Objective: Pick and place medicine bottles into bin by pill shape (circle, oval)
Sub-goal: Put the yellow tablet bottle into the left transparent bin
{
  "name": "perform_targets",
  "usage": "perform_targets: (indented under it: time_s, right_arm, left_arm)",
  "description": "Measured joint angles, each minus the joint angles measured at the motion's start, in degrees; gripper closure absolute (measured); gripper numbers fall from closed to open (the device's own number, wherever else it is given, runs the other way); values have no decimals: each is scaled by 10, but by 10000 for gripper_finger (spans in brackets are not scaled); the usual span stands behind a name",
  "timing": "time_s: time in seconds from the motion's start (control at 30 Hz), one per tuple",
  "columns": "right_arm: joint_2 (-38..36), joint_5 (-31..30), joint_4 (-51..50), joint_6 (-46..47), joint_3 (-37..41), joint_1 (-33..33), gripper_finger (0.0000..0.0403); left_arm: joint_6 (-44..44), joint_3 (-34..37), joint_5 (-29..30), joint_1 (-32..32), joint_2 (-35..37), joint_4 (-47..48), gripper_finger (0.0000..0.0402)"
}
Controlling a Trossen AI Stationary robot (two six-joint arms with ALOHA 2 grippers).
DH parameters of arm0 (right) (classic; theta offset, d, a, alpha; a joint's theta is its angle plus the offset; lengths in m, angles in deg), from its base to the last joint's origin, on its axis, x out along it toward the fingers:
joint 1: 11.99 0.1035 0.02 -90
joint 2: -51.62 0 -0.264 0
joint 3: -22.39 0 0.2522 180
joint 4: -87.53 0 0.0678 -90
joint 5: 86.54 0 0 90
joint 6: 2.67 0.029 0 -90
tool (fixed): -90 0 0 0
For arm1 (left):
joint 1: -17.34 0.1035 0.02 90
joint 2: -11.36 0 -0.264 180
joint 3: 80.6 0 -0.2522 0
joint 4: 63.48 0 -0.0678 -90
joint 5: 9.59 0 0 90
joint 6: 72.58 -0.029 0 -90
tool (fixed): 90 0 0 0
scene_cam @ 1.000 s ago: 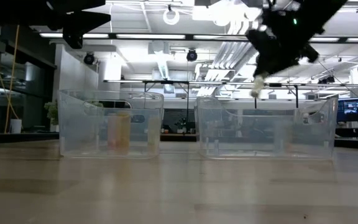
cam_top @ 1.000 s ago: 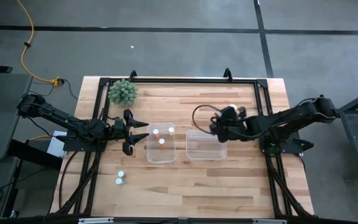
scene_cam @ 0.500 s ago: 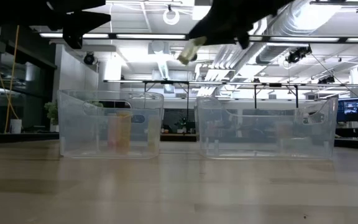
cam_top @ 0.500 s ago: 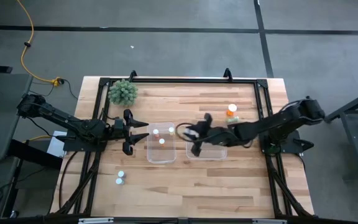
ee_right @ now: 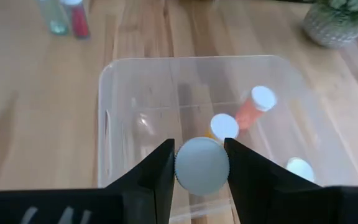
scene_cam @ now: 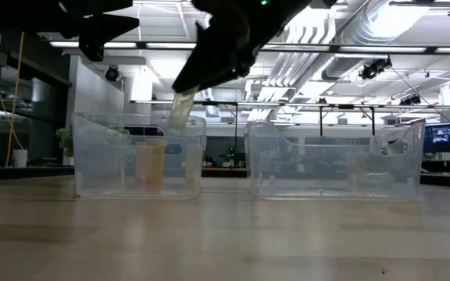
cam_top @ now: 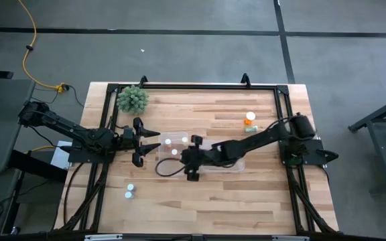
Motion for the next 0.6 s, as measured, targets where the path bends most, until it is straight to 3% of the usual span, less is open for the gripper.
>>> perform_targets:
  time_s: [0.23, 0.6]
  right_arm:
    - [51, -3, -56, -6, -42, -14, 286]
    - [56, 0, -73, 11, -36, -28, 286]
  left_arm:
    - [0, 0, 0, 0, 0, 0, 206]
    - [0, 0, 0, 0, 0, 0, 206]
